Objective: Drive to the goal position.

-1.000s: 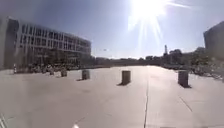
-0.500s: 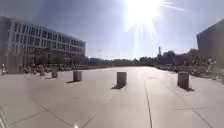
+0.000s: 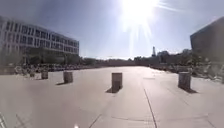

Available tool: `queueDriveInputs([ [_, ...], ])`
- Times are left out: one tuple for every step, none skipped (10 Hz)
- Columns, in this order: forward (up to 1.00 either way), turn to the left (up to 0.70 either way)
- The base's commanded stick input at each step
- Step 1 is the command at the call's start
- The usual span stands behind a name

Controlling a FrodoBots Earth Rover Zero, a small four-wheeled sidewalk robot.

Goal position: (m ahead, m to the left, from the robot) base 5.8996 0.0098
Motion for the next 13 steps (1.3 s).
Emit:
queueDriveInputs([
  [0.70, -0.14],
  [0.70, -0.14],
  [0.70, -0.14],
  [0.70, -0.14],
  [0.70, -0.14],
  [0.70, -0.14],
  [0.70, -0.14],
  [0.70, -0.14],
  [0.70, -0.14],
  [0.70, -0.14],
  [0.70, -0.14],
  [0.70, -0.14],
  [0.70, -0.14],
])
